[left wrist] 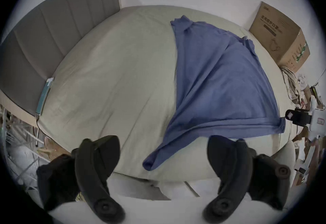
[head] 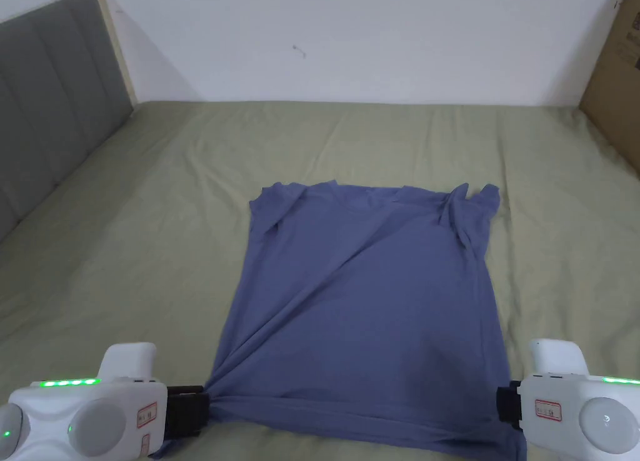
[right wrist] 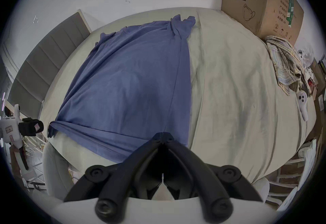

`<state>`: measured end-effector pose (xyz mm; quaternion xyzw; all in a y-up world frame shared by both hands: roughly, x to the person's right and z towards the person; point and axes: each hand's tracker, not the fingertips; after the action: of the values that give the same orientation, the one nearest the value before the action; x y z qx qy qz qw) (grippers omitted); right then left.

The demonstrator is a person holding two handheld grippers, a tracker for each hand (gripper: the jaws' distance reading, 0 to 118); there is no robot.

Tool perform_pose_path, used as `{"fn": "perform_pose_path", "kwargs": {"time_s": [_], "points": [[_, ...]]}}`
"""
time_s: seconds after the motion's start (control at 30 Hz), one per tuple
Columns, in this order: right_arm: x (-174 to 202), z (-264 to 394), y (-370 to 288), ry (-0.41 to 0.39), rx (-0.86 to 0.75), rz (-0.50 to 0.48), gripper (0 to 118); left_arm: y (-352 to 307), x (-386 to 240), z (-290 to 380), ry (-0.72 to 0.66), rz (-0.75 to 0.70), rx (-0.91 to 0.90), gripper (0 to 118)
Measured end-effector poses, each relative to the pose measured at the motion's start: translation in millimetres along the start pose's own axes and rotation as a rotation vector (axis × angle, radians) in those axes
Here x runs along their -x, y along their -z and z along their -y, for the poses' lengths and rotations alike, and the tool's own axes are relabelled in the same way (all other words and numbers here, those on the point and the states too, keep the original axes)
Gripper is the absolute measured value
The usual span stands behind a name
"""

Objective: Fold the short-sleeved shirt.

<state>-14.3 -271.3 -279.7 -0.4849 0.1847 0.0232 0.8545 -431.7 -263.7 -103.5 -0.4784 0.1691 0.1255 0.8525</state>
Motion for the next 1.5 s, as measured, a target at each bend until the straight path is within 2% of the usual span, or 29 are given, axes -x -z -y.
{"fn": "perform_pose_path", "kwargs": {"time_s": [0.1, 0.13, 0.17, 0.23, 0.37, 0.67, 0.77, 0.97, 1.1, 1.13, 1.2, 1.37, 1.5], "points": [[2.9, -0.9, 4.4, -0.001, 0.015, -0.001, 0, 17.9, -3.4, 10.4, -0.013, 0.001, 0.060, 97], [4.0, -0.6, 5.8, -0.001, 0.021, -0.003, 0, 26.7, -0.4, 10.4, -0.018, 0.013, 0.077, 82], [6.1, -1.5, 6.6, -0.001, 0.026, -0.004, 0, 31.8, -1.7, 12.8, -0.012, 0.030, 0.093, 60], [10.0, -1.6, 10.7, -0.002, 0.042, -0.001, 0, 40.8, -9.9, 20.6, 0.020, 0.039, 0.115, 5], [17.2, -3.2, 14.9, -0.011, 0.062, -0.013, 0, 36.7, -14.3, 23.0, 0.078, 0.005, 0.094, 5], [45.1, -43.5, 20.7, -0.061, 0.058, -0.079, 0, 12.7, -5.1, 7.7, 0.038, 0.068, 0.060, 5], [66.3, -75.7, 31.1, -0.114, 0.046, -0.097, 0, 14.2, -5.2, 7.7, 0.043, 0.070, 0.059, 5], [122.3, -164.5, 78.0, -0.204, 0.035, -0.191, 0, 24.0, 4.3, -4.2, 0.022, 0.083, 0.098, 5], [178.7, -236.6, 132.3, -0.346, 0.037, -0.198, 2, 28.1, 4.0, -9.3, 0.028, 0.053, 0.148, 5], [192.5, -254.6, 147.3, -0.373, 0.054, -0.211, 23, 29.1, 4.8, -8.7, 0.021, 0.052, 0.164, 5], [221.8, -291.9, 179.4, -0.420, 0.080, -0.231, 75, 29.2, 3.0, -6.3, -0.011, 0.086, 0.192, 5], [275.5, -361.4, 239.2, -0.435, 0.099, -0.217, 76, 35.4, 9.3, -6.4, -0.063, 0.086, 0.234, 5], [304.4, -396.2, 274.7, -0.385, 0.120, -0.194, 76, 42.6, 6.3, -14.6, -0.035, 0.070, 0.266, 5]]}}
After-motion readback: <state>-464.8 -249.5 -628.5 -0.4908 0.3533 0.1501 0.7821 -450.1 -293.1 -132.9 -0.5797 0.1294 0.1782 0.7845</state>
